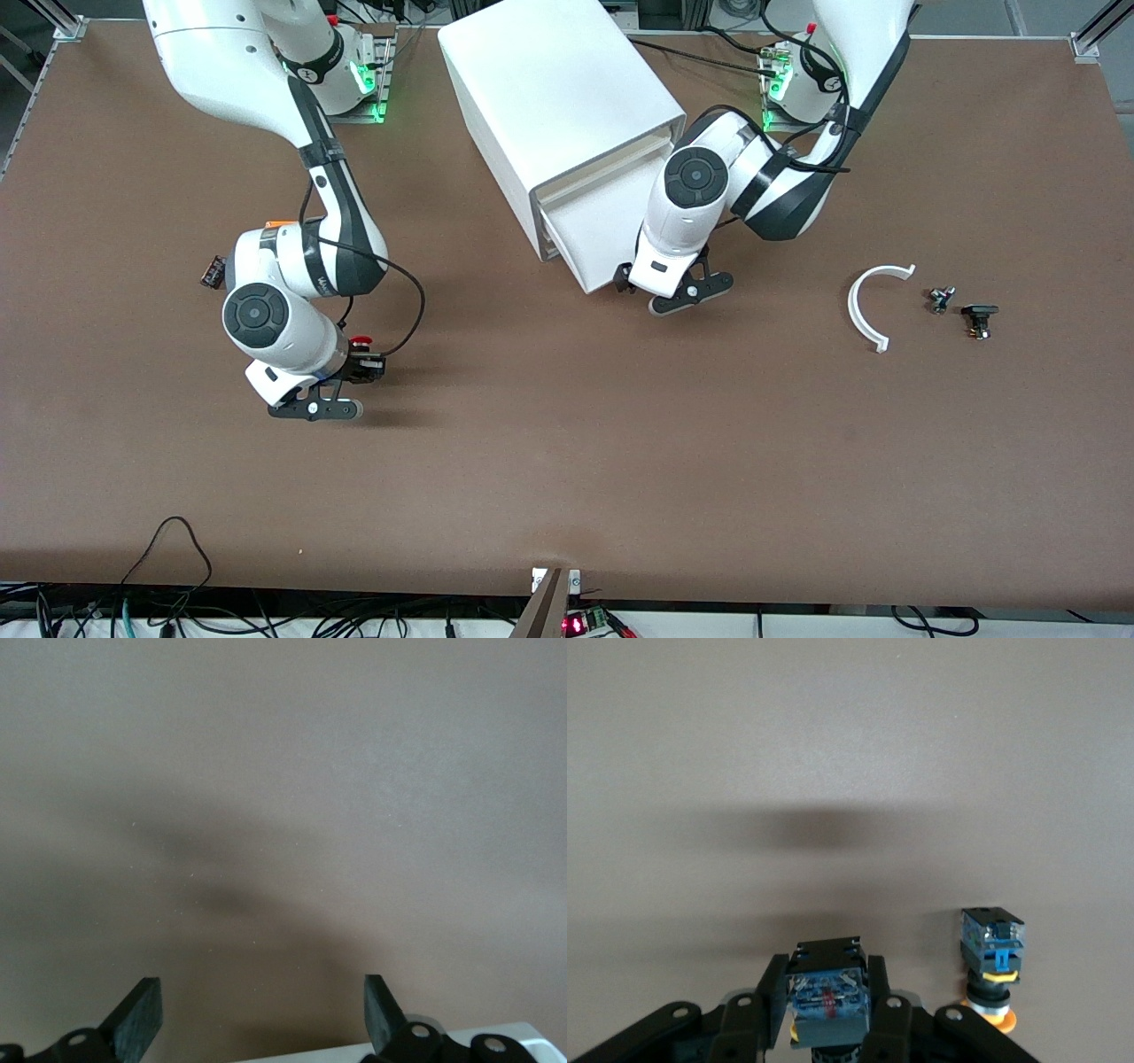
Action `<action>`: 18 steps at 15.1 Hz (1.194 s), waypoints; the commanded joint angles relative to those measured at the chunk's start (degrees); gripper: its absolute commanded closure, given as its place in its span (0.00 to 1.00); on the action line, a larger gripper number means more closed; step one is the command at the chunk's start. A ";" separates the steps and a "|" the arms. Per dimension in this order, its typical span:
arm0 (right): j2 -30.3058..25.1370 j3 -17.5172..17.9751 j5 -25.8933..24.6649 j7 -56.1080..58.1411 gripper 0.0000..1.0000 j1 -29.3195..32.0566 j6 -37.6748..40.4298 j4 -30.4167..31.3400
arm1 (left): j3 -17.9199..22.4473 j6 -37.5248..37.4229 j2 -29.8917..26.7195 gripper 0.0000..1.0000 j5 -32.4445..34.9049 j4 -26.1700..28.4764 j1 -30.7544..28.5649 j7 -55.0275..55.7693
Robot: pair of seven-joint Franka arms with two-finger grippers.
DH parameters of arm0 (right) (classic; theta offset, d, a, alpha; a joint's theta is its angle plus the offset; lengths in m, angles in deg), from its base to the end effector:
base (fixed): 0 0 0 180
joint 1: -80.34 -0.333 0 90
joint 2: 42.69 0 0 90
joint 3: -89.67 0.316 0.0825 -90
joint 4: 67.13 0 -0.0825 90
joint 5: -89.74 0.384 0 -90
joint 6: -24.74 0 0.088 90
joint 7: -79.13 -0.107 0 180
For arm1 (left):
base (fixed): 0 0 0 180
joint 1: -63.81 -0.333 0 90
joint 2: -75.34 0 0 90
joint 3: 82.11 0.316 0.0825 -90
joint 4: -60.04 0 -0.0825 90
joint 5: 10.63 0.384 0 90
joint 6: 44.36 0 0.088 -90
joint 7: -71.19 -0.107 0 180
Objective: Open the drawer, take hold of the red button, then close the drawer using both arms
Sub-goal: 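Push the open drawer shut with the left gripper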
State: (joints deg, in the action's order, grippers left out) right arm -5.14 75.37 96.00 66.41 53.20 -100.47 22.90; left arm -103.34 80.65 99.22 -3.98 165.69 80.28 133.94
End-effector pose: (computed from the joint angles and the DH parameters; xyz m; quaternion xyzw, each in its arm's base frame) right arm 0.6730 0.1828 0.2648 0.9994 -0.0068 -0.0026 0.0329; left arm 0.5119 -0.3711 0.3100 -0.9801 -0.1954 0.0361 0.0008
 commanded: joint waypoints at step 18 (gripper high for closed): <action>-0.72 0.41 9.38 -0.38 0.01 3.49 -8.05 5.07 | -13.14 -3.19 -4.28 0.00 0.12 7.37 0.58 12.49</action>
State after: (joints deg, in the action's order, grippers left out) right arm -3.28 75.29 103.43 65.53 55.77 -110.31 27.92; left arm -115.50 78.50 96.60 -3.96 171.76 81.17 145.31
